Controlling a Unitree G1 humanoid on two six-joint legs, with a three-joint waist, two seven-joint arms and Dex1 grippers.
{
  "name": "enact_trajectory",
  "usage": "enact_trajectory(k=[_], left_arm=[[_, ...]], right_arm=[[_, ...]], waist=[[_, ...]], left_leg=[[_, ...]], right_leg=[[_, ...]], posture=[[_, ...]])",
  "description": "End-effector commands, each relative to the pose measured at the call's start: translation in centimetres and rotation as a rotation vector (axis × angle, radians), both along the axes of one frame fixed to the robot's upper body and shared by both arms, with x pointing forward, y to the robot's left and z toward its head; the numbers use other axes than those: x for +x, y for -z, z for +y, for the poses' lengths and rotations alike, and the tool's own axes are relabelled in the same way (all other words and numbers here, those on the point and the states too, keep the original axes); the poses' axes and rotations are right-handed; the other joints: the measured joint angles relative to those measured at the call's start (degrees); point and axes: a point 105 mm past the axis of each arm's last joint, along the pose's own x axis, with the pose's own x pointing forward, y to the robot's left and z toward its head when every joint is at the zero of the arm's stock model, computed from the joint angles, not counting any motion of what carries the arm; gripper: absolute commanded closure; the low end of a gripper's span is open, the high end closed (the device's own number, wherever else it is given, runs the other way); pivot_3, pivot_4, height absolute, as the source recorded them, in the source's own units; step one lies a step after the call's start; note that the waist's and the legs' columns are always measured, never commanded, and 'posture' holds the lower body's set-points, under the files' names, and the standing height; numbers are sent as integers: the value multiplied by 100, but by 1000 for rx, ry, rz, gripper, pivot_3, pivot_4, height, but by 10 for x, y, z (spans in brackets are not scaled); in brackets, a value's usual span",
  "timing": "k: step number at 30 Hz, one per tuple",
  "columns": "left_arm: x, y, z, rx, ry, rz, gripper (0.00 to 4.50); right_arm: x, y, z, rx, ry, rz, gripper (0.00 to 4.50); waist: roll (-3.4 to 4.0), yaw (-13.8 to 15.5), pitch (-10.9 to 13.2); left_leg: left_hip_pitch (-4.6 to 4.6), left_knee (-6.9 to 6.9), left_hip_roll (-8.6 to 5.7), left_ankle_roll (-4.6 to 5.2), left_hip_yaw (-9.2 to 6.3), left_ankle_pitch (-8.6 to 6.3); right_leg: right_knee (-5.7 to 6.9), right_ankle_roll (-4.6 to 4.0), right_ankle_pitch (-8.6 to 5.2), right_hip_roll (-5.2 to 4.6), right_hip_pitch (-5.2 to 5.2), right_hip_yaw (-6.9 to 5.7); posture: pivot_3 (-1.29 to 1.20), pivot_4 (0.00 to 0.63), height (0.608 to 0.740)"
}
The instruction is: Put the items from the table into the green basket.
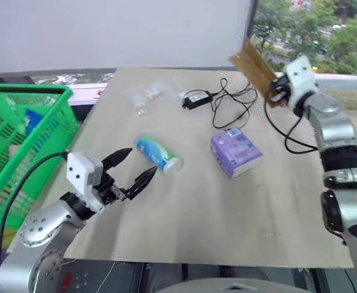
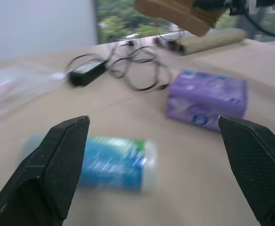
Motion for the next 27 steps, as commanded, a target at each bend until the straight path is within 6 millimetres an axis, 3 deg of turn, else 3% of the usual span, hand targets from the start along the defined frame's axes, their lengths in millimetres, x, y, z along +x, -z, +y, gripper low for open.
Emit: enact_trajectory(k=[1,2,4,11,13,20,24,27], left_arm=[[16,-4,-11,-5,48,-9,0],[22,-3,-10,-5,26,-4,0],[37,2,-3,20,-73,1,0],[61,9,30,-29,-481,73,0],[56,11,27,-94,-527,116,0],[41,37,29,-148,-803,330,0],[44,63,27,-164,-920,468,0],[59,67,18,-181,-897,495,0]], right_arm=[[-23,-34,-35,-147,115,-111,4482],[-27,-29,-40,-207,123,-83,4193],[-35,-23,-28,-176,21,-48,3487],[-55,-33,21,24,-242,5,74],[-72,-35,50,78,-439,13,23],[-135,-17,111,182,-895,176,23],[-155,-12,129,201,-1032,233,23],[-162,-8,138,192,-1089,261,23]], waist=[[13,-70,-5],[24,-90,-11],[32,-195,-17],[32,-526,-20],[25,-521,-24],[14,-333,-31],[3,-208,-39],[-7,-147,-48]], left_leg=[[-1,1,1,0,-5,0],[0,1,0,1,-4,0],[11,2,-1,1,8,0],[33,16,9,3,7,-1],[29,17,18,3,3,-2],[12,19,11,3,-17,-2],[24,25,2,3,-25,-2],[40,27,-9,3,-36,-2]], right_leg=[[1,0,0,5,-1,-1],[4,1,0,15,-1,1],[6,2,0,49,0,18],[44,3,0,77,7,48],[41,4,0,75,7,44],[33,12,-4,64,8,47],[40,12,-4,68,19,45],[39,10,-4,77,38,33]], posture=[[-79,39,740],[-88,37,740],[-106,32,740],[-90,31,740],[-89,31,740],[-61,30,740],[-44,28,740],[-44,25,740]])
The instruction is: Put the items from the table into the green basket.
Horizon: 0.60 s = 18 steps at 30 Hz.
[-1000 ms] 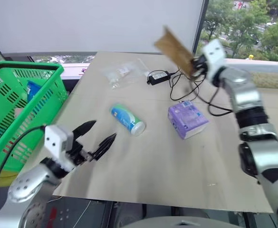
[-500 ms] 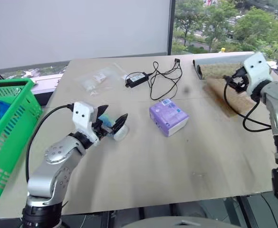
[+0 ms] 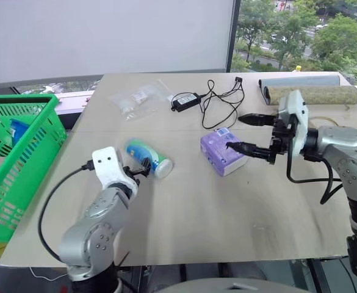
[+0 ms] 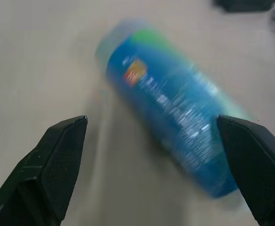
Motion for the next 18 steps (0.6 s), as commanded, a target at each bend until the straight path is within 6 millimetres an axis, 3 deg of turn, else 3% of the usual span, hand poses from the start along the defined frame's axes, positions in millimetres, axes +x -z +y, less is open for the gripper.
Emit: enact_trajectory(k=[1,13,16,18], left_arm=[[19,-6,-5,2,-3,-27,0],[48,-25,-18,-56,49,-110,0],[59,-24,-26,-64,72,-95,0],[61,-12,-28,-49,61,-9,0]], right_arm=[[-12,-7,12,-8,-85,-28,23],[-14,-2,28,8,-112,-48,23],[-15,0,28,8,-111,-47,23],[-16,3,26,-1,-104,-40,23]], waist=[[-1,49,-4],[-5,99,-11],[-8,99,-15],[-11,93,-19]], left_leg=[[8,0,0,0,-4,0],[-7,4,-2,-3,-7,1],[-7,6,-3,-2,-6,1],[-8,10,-4,-3,-9,1]], right_leg=[[-1,-1,0,0,9,-6],[-20,-2,0,-4,7,-12],[-19,-1,0,-4,8,-15],[-18,-1,0,-3,8,-18]], posture=[[-46,24,740],[-90,13,740],[-103,7,740],[-117,5,740]])
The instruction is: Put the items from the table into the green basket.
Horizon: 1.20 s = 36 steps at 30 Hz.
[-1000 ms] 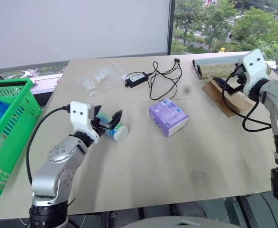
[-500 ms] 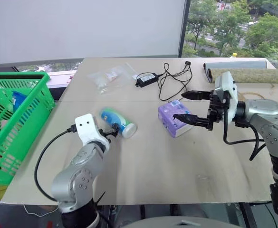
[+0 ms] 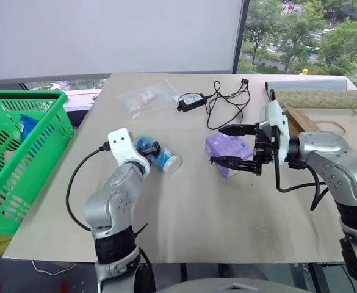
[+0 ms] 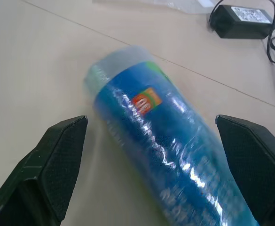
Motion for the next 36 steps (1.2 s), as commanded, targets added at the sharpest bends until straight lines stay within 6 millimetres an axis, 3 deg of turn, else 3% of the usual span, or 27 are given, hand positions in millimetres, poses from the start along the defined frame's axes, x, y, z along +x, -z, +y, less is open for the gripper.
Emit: enact_trajectory(k=[1,6,10,18,21,23,25,27,30,32,34,36], left_arm=[[3,10,-5,23,-10,95,0],[-10,38,-9,-2,-6,238,0],[-11,45,-11,-12,-19,271,0],[-10,47,-6,-56,-87,285,2615],[-8,42,-3,-56,-97,255,3095],[-4,35,1,-69,-116,213,3164],[1,23,8,-48,-135,153,3175],[11,-6,20,-6,-165,22,3175],[21,-78,59,242,-237,-212,3175],[16,-112,92,386,-325,-276,3175],[2,-133,132,498,-415,-253,3175],[-32,-168,190,610,-622,-262,3175]], right_arm=[[-7,-5,0,-8,-8,-47,23],[-5,6,-8,-47,41,-7,23],[-4,9,-10,-59,62,3,23],[-2,2,-7,-22,72,-16,0],[-1,1,-7,-17,74,-18,0],[0,0,-5,-11,73,-21,0],[1,0,-4,-6,70,-23,0],[2,0,-2,-2,63,-22,0],[1,-6,5,34,32,-18,0],[0,-12,10,72,3,-14,0],[-3,-20,15,117,-40,-45,0],[-5,-27,20,164,-71,-50,0]], waist=[[1,-10,-7],[9,-30,-70],[11,-88,-141],[23,-167,-187],[24,-164,-187],[23,-165,-186],[19,-166,-183],[14,-173,-177],[-31,-232,-126],[-37,-237,-120],[-38,-244,-120],[-35,-249,-121]], left_leg=[[-1,1,0,0,-1,0],[-1,2,2,0,4,0],[6,2,0,0,5,-1],[36,2,-1,1,-3,-1],[50,0,-1,1,-2,-2],[65,-5,-1,1,1,-2],[96,-17,-1,1,4,-2],[104,-21,0,1,4,-2],[91,-23,15,1,-5,-2],[74,-25,15,0,-12,-2],[30,-22,15,-1,-15,-1],[-6,-22,13,-8,-15,3]], right_leg=[[0,0,0,0,0,0],[-3,1,0,-2,0,6],[-2,1,0,0,5,12],[-8,1,-1,5,43,0],[-8,1,-2,6,57,2],[-10,2,-2,6,69,2],[-16,1,-3,6,93,0],[-18,1,-3,10,98,-2],[-19,-4,-3,27,85,-2],[-20,-5,-2,25,73,0],[-15,-5,-1,24,29,0],[-12,-5,0,18,-10,-4]], posture=[[-128,3,740],[-135,4,740],[-141,6,740],[-131,11,740],[-123,12,740],[-118,14,740],[-108,15,740],[-97,18,740],[-66,21,740],[-53,22,740],[-41,28,740],[-6,29,740]])
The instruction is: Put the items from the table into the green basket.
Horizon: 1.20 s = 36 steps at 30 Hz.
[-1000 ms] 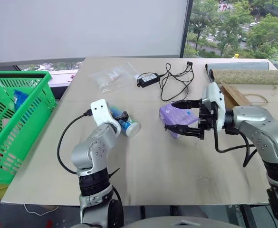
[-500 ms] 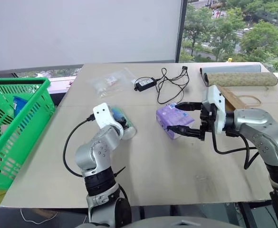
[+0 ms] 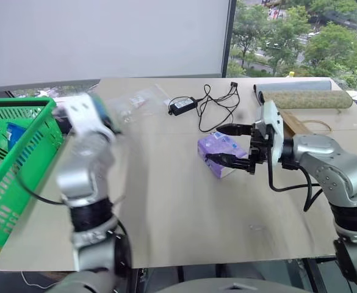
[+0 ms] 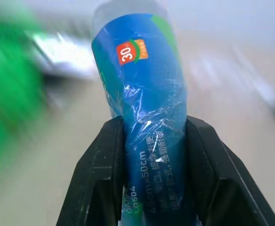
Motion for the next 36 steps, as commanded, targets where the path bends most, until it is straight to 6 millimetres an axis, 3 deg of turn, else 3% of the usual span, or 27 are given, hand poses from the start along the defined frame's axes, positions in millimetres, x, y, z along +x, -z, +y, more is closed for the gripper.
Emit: enact_trajectory(k=[1,3,5,8,12,13,15,19,21,24,28,32,36], left_arm=[[-57,-64,84,159,-316,-106,3175],[-85,-92,113,232,-417,-126,3175],[-105,-103,136,267,-479,-101,3175],[-121,-94,160,214,-514,-39,3175],[-117,-74,166,173,-458,23,3175],[-117,-69,168,166,-459,34,2459],[-109,-54,171,143,-421,57,1907],[-97,-40,173,123,-373,54,65],[-86,-39,167,112,-318,19,65],[-53,-58,128,139,-79,-109,65],[-14,-53,39,166,409,-134,65],[0,-13,-41,81,774,-33,65],[-2,41,-130,-172,1102,116,65]], right_arm=[[-7,-23,7,92,-70,-59,0],[-6,-28,9,112,-86,-61,0],[-5,-35,11,138,-104,-73,0],[-7,-45,15,184,-142,-99,0],[-9,-51,20,216,-169,-94,0],[-9,-51,21,218,-172,-95,0],[-8,-51,22,216,-170,-97,0],[-6,-48,20,208,-152,-100,0],[-5,-45,16,199,-131,-100,0],[4,-36,2,148,-41,-101,0],[23,-9,-21,-11,125,-109,0],[26,1,-34,-49,180,-101,0],[22,2,-42,-47,213,-95,0]], waist=[[-1,-16,1],[-2,4,1],[-4,93,2],[0,286,4],[-8,567,0],[-9,595,-1],[-20,610,-8],[-38,575,-20],[-37,555,-21],[-39,561,-22],[-37,546,-21],[-12,419,-17],[0,286,-16]], left_leg=[[1,-3,0,-11,1,6],[-25,-12,2,-14,-2,6],[-38,-10,-6,-22,-14,10],[-37,-12,-14,-2,-15,-2],[-36,-8,-29,-10,-55,4],[-36,-7,-29,-13,-60,6],[-35,-7,-29,-23,-81,13],[-37,-9,-32,-29,-95,15],[-43,-14,-35,-29,-94,14],[-81,-15,-36,-31,-106,16],[-99,-14,-58,-33,-112,17],[-98,-13,-68,-30,-101,17],[-92,-2,-60,-25,-102,17]], right_leg=[[7,0,0,-11,-7,-1],[9,1,0,-28,-41,3],[20,1,0,-42,-55,-13],[8,3,0,-84,-50,-26],[4,1,-1,-111,-33,-62],[5,1,0,-111,-32,-66],[7,-1,0,-115,-24,-84],[8,-6,-1,-129,-22,-96],[8,-7,-1,-136,-25,-96],[7,-8,0,-140,-54,-106],[-2,-8,1,-163,-60,-118],[-6,-7,1,-175,-57,-116],[12,-6,1,-150,-54,-112]], posture=[[1,29,740],[19,29,740],[32,28,740],[49,28,740],[60,26,740],[54,25,740],[54,25,740],[39,24,740],[24,24,740],[7,28,740],[-17,31,740],[-50,29,740],[-100,24,740]])
